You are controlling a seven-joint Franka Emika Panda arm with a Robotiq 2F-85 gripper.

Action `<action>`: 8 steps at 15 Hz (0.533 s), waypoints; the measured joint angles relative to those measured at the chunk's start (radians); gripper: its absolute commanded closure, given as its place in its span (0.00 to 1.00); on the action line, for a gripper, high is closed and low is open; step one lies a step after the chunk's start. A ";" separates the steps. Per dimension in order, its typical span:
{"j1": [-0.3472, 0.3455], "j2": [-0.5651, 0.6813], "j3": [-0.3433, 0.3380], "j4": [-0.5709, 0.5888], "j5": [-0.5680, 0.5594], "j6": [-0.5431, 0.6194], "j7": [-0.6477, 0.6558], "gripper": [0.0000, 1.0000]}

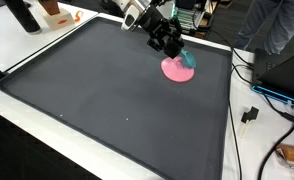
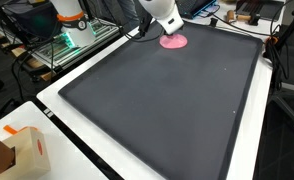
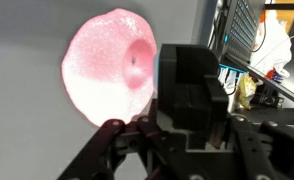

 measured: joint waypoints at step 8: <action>0.087 -0.175 0.049 -0.015 -0.284 0.141 0.350 0.74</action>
